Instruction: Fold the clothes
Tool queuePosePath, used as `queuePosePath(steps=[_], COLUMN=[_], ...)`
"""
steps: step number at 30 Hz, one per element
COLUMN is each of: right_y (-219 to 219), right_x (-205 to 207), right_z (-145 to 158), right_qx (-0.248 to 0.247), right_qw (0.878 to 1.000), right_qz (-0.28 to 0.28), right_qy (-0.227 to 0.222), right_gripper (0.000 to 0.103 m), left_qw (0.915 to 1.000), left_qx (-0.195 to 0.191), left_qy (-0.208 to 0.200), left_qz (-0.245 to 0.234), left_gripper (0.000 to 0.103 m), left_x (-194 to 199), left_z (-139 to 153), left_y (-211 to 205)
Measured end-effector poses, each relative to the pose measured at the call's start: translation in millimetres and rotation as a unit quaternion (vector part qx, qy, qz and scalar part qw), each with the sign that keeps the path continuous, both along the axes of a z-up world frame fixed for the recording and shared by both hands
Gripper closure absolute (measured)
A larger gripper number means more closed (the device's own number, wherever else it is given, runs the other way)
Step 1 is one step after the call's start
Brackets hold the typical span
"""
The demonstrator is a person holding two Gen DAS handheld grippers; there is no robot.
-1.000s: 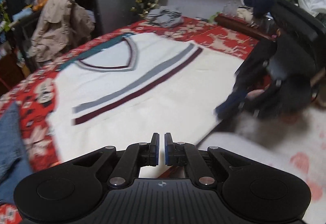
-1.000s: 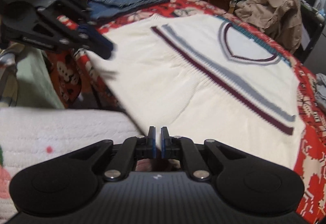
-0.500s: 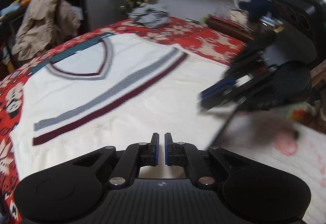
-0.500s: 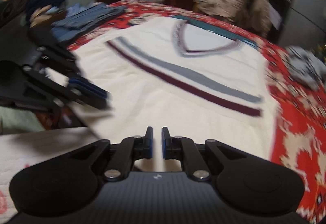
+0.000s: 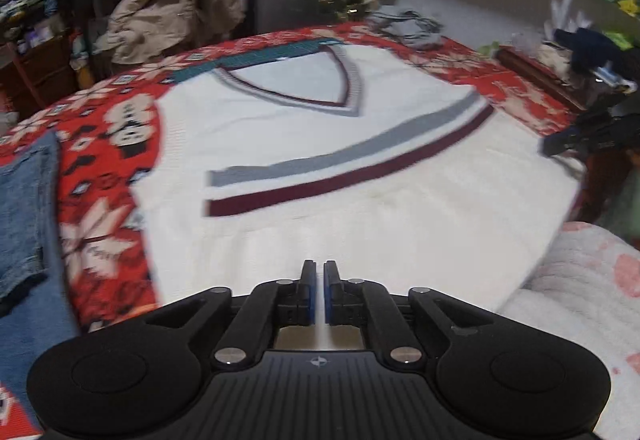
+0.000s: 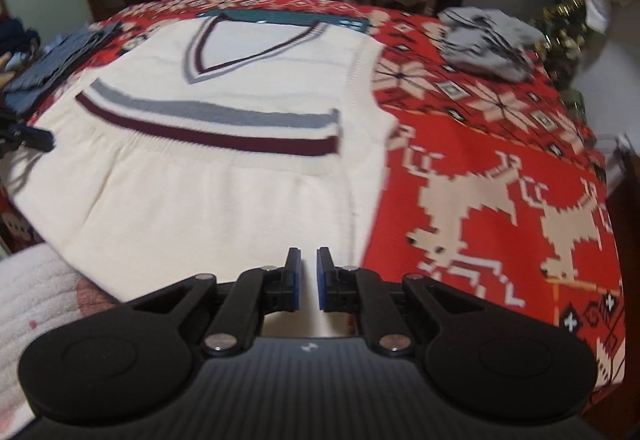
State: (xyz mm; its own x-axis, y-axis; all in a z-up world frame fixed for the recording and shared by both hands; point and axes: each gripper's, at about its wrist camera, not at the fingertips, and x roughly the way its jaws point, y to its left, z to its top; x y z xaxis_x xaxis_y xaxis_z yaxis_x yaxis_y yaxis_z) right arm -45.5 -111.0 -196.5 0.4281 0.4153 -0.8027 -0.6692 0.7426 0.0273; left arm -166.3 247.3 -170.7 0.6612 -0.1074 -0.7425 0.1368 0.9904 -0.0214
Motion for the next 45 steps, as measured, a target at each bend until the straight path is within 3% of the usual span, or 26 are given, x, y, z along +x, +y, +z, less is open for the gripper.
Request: queuePosePath(steps=[4,8,16,20,29,37,45], right_y=[-8.9,-5.8,41.2,76.3,161.8,188.1,191.3], right_x=[8.7,26.7,104.1,156.7,242.6,295.7,314.6], right_z=[14.5,39.5,82.0,91.1,56.6,9.5,0.3], right_qx=[0.001,-0.006,-0.026,-0.013,-0.062,-0.085,-0.068], right_qw=[1.000,1.000,0.994,0.991,0.972,0.970,0.970], right_qz=[-0.008,0.018,0.091,0.117,0.216,0.226,0.232], right_qy=[0.001,-0.011,-0.045,-0.057,-0.069,-0.025,0.027], right_gripper=[0.093,0.089,0.085,0.077,0.074,0.076,0.076], left_qw=[0.9998,0.9996,0.9982,0.9971,0.9943,0.9913,0.9877], left_qx=[-0.006,-0.016,0.036,0.032,0.047,0.048,0.027], left_qy=[-0.002,-0.019,-0.032,-0.033,0.017,0.056,0.080], left_qz=[0.019,0.013,-0.037,-0.061,-0.094,-0.109,-0.132], left_gripper=[0.096,0.093,0.074,0.065,0.064,0.066,0.070], left_x=[1.3,17.1,118.8,172.8,257.0,292.2,306.1], left_z=[11.7,37.9,72.6,70.0,37.0,14.6,7.1], left_y=[23.0,40.7,69.6,88.5,103.5,113.1,112.7])
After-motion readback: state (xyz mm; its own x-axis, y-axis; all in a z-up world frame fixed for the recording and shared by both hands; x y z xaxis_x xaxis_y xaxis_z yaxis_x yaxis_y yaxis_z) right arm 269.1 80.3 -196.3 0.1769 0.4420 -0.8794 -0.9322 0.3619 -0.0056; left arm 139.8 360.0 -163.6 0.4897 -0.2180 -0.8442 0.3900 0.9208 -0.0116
